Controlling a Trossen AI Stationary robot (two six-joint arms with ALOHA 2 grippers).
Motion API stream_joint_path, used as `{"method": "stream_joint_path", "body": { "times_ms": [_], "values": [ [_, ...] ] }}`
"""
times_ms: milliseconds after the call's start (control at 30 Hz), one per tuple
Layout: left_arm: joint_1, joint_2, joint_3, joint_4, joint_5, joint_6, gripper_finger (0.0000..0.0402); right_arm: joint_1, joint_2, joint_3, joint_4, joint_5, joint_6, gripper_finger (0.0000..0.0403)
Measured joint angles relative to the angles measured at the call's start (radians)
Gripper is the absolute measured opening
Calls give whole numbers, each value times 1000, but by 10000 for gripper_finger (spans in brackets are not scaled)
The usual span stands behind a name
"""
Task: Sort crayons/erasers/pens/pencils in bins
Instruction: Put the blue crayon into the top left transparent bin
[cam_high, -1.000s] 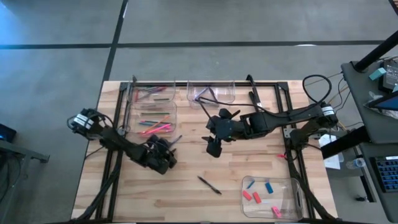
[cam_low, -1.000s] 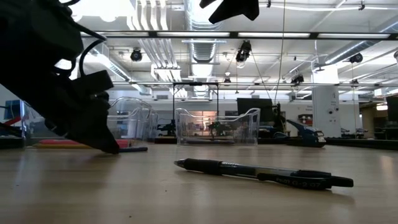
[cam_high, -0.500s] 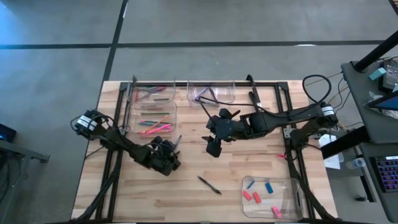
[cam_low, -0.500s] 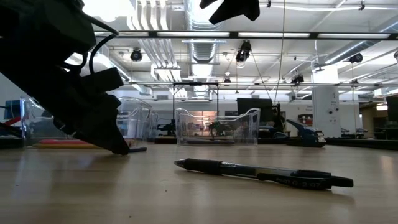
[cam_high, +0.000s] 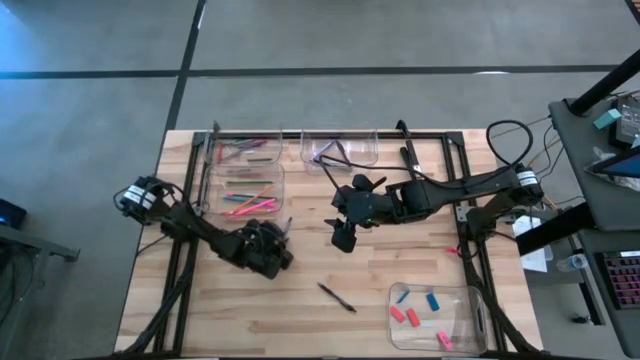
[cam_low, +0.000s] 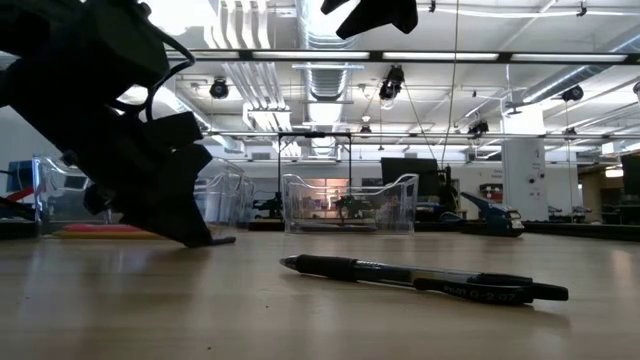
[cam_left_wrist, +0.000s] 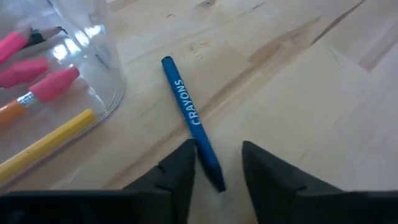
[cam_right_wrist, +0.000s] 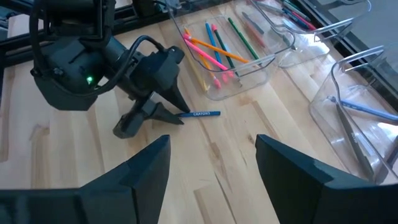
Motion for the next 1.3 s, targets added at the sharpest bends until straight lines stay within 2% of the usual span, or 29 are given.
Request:
{"method": "stream_joint_path", "body": {
  "times_ms": [200, 233, 533, 633, 733, 800, 1067, 1167, 1300],
  "values": [
    [1, 14, 24, -9, 40, 13, 19, 0, 0, 0, 0, 0, 1, 224],
    [-1, 8, 29, -2, 55, 22, 13, 0, 0, 0, 0, 0, 0, 224],
    [-46, -81, 108, -6, 220, 289, 5, 0, 0, 0, 0, 0, -17, 224],
    [-63, -148, 137, 0, 216, 372, 3, 0, 0, 0, -2, 0, -18, 224],
    [-64, -227, 154, -11, 182, 414, 3, 0, -7, 0, -2, -8, -18, 224],
    [-64, -286, 171, -79, 138, 419, 2, 0, -19, 0, -3, -8, -18, 224],
    [-25, -587, 249, -509, -197, 479, 2, 0, -73, 0, 0, 3, -28, 224],
    [50, -709, 246, -630, -284, 523, 2, 0, -87, 1, 9, 29, -38, 224],
    [257, -823, 229, -753, -295, 594, 2, 0, -86, 1, 22, 37, -45, 224]
  ]
}}
